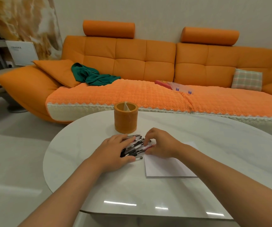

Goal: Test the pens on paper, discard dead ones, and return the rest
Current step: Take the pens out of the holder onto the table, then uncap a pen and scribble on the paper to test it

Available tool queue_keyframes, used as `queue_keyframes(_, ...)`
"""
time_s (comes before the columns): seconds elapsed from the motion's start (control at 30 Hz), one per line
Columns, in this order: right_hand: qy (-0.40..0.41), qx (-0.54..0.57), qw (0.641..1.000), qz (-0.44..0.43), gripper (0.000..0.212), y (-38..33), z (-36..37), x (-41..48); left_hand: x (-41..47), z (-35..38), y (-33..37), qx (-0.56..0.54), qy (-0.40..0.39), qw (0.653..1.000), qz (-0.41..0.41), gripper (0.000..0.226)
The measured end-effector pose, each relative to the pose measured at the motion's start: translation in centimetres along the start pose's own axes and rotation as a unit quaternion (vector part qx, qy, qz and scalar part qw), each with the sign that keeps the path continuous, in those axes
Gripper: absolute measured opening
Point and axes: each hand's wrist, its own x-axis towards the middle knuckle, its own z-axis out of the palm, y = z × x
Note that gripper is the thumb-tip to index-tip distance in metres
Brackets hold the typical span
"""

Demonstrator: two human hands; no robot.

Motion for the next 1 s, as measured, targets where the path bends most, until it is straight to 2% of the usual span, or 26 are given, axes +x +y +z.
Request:
queue_keyframes(0.1,0.009,-0.023,0.999,-0.029,0.015,0.3,0.2,-0.3,0.2,0.6,0.2,0.018,-0.016,1.000,0.012,0.075)
queue_keyframes(0.27,-0.010,-0.061,0.996,-0.061,0.013,0.9,-0.4,-0.5,0.3,0.2,0.1,0.017,-0.037,0.999,-0.007,0.078)
queue_keyframes(0.37,-0.009,-0.060,0.996,-0.060,0.013,1.8,-1.8,-1.0,0.6,0.2,0.9,-0.009,-0.007,1.000,-0.004,0.066)
queue_keyframes(0.5,-0.016,-0.106,0.994,-0.018,0.026,3.9,-2.9,-2.2,1.8,0.6,2.1,-0.073,0.069,0.994,0.031,0.046)
queue_keyframes(0.57,-0.036,-0.123,0.992,0.008,0.034,5.0,-2.7,-3.1,2.4,1.2,2.7,-0.060,0.058,0.995,0.055,0.044)
queue_keyframes(0.67,-0.055,-0.123,0.990,0.034,0.033,5.9,-1.9,-4.2,3.3,2.3,3.5,-0.014,0.025,0.996,0.081,0.048)
queue_keyframes(0.83,-0.065,-0.142,0.986,0.057,0.049,7.0,-1.2,-5.0,4.2,2.7,3.9,0.008,0.025,0.997,0.068,0.047)
queue_keyframes(1.0,-0.062,-0.127,0.986,0.091,0.049,9.2,-2.3,-6.2,4.5,2.6,4.1,-0.022,0.036,0.999,0.024,0.046)
